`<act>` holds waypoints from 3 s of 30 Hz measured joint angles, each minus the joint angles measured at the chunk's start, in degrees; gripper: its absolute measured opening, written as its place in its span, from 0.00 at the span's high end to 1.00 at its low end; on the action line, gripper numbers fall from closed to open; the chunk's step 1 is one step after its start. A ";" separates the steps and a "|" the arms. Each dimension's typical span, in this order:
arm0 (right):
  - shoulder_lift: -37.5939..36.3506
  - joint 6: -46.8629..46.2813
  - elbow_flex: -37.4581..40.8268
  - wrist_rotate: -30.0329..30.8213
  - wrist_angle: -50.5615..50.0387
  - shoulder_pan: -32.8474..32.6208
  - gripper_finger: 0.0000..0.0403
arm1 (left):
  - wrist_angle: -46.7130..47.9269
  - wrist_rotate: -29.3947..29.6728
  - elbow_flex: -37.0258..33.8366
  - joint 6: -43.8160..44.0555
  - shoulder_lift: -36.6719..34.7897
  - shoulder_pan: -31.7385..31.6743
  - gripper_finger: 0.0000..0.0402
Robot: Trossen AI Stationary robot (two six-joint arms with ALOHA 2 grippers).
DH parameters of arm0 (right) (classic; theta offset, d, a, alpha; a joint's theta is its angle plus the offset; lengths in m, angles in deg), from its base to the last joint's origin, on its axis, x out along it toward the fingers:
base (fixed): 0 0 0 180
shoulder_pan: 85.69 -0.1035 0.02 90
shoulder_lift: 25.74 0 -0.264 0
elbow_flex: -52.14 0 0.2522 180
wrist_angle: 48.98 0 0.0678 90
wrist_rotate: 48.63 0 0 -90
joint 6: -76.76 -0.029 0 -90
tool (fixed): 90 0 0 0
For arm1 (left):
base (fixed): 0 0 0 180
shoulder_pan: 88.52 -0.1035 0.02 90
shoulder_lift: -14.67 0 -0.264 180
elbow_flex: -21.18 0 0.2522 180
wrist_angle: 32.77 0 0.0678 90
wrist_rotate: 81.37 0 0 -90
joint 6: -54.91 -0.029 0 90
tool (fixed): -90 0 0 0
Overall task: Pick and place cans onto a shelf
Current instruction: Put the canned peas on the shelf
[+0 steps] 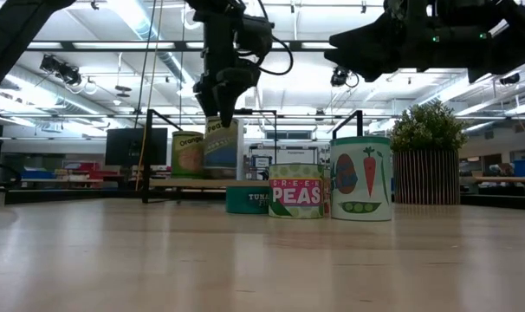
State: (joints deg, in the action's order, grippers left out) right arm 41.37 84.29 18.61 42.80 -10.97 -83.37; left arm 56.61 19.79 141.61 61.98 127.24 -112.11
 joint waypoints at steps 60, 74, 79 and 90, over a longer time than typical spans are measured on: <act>19.06 -1.02 -10.86 0.42 -3.08 0.54 0.38 | -7.96 0.81 -4.96 -6.07 0.05 2.01 0.11; 19.06 -0.44 -10.86 0.42 -3.04 0.55 0.38 | -7.68 0.83 -4.96 -2.76 0.05 1.94 0.11; 19.06 -0.45 -10.86 0.42 -3.04 0.55 0.38 | -8.11 1.13 -4.96 -1.71 0.05 1.99 0.11; 19.06 -0.46 -10.86 0.42 -3.03 0.55 0.38 | -8.18 1.22 -4.96 -1.62 0.05 1.99 0.12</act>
State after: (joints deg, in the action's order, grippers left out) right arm 60.43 83.83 7.75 43.21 -14.00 -82.82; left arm 48.43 21.01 136.65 60.36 127.29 -110.12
